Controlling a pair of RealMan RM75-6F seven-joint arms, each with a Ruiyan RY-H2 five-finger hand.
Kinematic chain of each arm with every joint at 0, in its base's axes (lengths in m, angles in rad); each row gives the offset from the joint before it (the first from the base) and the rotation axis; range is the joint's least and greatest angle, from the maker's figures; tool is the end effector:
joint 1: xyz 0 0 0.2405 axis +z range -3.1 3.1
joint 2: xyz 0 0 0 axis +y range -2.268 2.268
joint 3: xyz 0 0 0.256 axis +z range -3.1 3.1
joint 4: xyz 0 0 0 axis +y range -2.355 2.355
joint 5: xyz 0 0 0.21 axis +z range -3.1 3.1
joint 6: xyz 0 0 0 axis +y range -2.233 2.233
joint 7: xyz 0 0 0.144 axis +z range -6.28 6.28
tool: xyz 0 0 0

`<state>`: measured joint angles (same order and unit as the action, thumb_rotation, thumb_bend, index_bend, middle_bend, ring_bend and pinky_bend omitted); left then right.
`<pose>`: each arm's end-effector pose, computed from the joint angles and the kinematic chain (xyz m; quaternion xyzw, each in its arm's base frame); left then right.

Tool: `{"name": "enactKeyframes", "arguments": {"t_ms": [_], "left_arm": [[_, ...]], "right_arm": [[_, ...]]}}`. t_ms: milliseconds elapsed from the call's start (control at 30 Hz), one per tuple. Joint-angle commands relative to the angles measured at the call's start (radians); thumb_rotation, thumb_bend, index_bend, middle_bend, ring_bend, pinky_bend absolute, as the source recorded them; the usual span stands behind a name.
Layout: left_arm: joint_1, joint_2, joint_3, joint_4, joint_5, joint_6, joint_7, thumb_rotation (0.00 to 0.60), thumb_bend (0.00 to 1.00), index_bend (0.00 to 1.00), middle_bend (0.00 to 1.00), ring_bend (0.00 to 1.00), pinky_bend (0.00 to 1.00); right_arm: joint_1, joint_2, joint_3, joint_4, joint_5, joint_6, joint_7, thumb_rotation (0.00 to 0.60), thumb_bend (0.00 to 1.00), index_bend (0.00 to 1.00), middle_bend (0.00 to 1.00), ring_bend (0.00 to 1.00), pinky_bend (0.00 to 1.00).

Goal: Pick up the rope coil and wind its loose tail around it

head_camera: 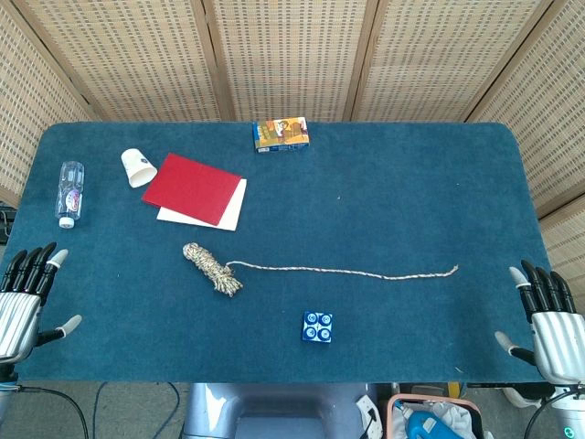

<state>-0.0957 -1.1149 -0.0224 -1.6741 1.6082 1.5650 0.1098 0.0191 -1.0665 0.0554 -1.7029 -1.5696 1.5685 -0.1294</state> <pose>-0.2806 0.1762 0.1564 -0.6252 -0.3291 -0.4131 0.5747 -0.2938 -0.1610 0.1756 0.6017 -0.3384 0.3820 0.6144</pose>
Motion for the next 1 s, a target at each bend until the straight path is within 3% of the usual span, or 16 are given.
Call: {"name": "enactKeyframes", "arguments": {"t_ms": [33,233,333,467,600,1000], "left_arm": [[0.0,-0.003,0.0,0.002,0.0,-0.001,0.004,0.6,0.0,0.0,0.0,0.0,0.0],[-0.008,-0.015,-0.007,0.007,-0.019,-0.023,0.018,0.6,0.0,0.0,0.0,0.0,0.0],[-0.016,-0.029,-0.012,0.014,-0.025,-0.035,0.037,0.6,0.0,0.0,0.0,0.0,0.0],[-0.032,-0.045,-0.02,0.019,-0.047,-0.067,0.057,0.6,0.0,0.0,0.0,0.0,0.0],[-0.05,-0.066,-0.03,0.034,-0.078,-0.103,0.09,0.6,0.0,0.0,0.0,0.0,0.0],[-0.064,-0.092,-0.039,0.061,-0.095,-0.116,0.099,0.6,0.0,0.0,0.0,0.0,0.0]], "right_arm": [[0.002,0.0,-0.001,0.001,0.001,-0.005,0.002,0.6,0.0,0.0,0.0,0.0,0.0],[0.029,0.008,-0.012,0.003,-0.001,-0.067,0.076,0.6,0.0,0.0,0.0,0.0,0.0],[0.079,0.001,0.011,0.041,0.016,-0.13,0.14,0.6,0.0,0.0,0.0,0.0,0.0],[0.174,-0.073,0.057,0.166,0.034,-0.223,0.179,0.6,0.02,0.15,0.0,0.0,0.0],[0.266,-0.149,0.077,0.282,0.059,-0.347,0.218,0.6,0.14,0.3,0.0,0.0,0.0],[0.424,-0.342,0.063,0.546,0.122,-0.592,0.19,0.6,0.29,0.41,0.0,0.0,0.0]]}}
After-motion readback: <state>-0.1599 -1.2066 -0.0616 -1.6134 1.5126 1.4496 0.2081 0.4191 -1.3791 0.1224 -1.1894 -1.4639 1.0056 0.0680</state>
